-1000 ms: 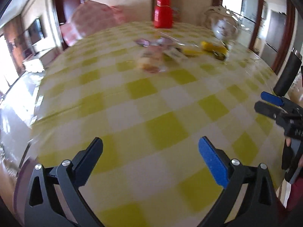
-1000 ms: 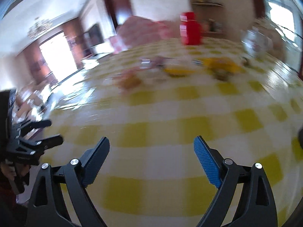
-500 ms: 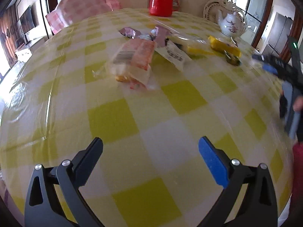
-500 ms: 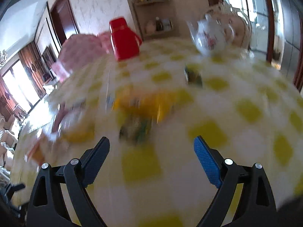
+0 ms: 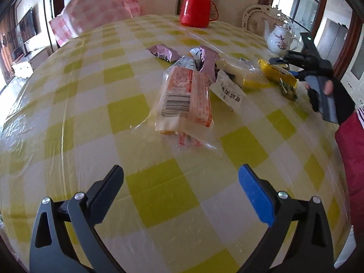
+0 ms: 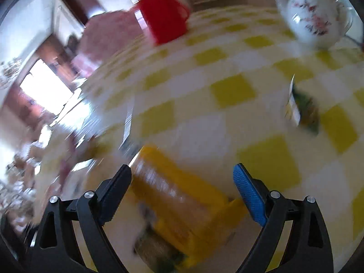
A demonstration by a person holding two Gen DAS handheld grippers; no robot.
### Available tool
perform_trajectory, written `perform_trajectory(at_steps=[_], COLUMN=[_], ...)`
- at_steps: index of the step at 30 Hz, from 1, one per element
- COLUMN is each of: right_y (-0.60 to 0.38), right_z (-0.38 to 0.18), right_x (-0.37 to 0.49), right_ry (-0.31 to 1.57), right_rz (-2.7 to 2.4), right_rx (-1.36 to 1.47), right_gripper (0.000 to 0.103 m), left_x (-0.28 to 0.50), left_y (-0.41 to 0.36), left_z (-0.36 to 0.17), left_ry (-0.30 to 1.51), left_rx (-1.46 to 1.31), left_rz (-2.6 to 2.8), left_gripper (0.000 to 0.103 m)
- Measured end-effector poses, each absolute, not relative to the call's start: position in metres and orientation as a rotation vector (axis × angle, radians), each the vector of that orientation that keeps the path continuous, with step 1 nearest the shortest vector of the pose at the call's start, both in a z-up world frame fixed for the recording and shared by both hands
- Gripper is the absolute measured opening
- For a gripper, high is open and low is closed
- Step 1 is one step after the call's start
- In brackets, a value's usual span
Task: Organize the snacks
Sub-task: 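Grasp the orange-printed bread bag with the left tool while the right tool grasps the yellow bread pack, then carry both bread packs to the purple box and open both tools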
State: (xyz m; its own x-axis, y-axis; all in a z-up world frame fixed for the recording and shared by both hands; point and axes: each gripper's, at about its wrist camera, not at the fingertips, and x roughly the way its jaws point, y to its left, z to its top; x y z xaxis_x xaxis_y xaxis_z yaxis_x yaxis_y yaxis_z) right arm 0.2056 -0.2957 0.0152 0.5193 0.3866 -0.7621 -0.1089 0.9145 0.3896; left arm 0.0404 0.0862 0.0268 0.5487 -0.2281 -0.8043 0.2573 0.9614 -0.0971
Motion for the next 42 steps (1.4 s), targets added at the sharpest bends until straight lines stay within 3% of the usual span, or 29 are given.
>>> perform_trajectory(at_steps=[8, 11, 14, 24, 26, 27, 42], right_y=[-0.23, -0.227, -0.224, -0.243, -0.235, -0.231, -0.188], right_z=[0.018, 0.008, 0.01, 0.046, 0.046, 0.046, 0.045], right_x=[0.179, 0.181, 0.168, 0.111, 0.096, 0.088, -0.015], right_ry=[0.929, 0.93, 0.89, 0.75, 0.738, 0.734, 0.694], right_rz=[0.263, 0.208, 0.156, 0.147, 0.163, 0.176, 0.282], right_rx=[-0.002, -0.015, -0.087, 0.148, 0.154, 0.157, 0.182], right_gripper=[0.085, 0.049, 0.047, 0.047, 0.047, 0.047, 0.047], left_x=[0.064, 0.071, 0.086, 0.146, 0.145, 0.141, 0.011], left_y=[0.092, 0.096, 0.094, 0.049, 0.048, 0.045, 0.047], left_z=[0.034, 0.034, 0.029, 0.004, 0.006, 0.01, 0.035], left_ry=[0.901, 0.906, 0.938, 0.989, 0.952, 0.941, 0.873], left_rx=[0.005, -0.03, -0.024, 0.157, 0.143, 0.143, 0.182], left_rz=[-0.287, -0.279, -0.274, -0.223, -0.215, -0.235, -0.211], left_gripper=[0.101, 0.101, 0.101, 0.101, 0.078, 0.048, 0.046])
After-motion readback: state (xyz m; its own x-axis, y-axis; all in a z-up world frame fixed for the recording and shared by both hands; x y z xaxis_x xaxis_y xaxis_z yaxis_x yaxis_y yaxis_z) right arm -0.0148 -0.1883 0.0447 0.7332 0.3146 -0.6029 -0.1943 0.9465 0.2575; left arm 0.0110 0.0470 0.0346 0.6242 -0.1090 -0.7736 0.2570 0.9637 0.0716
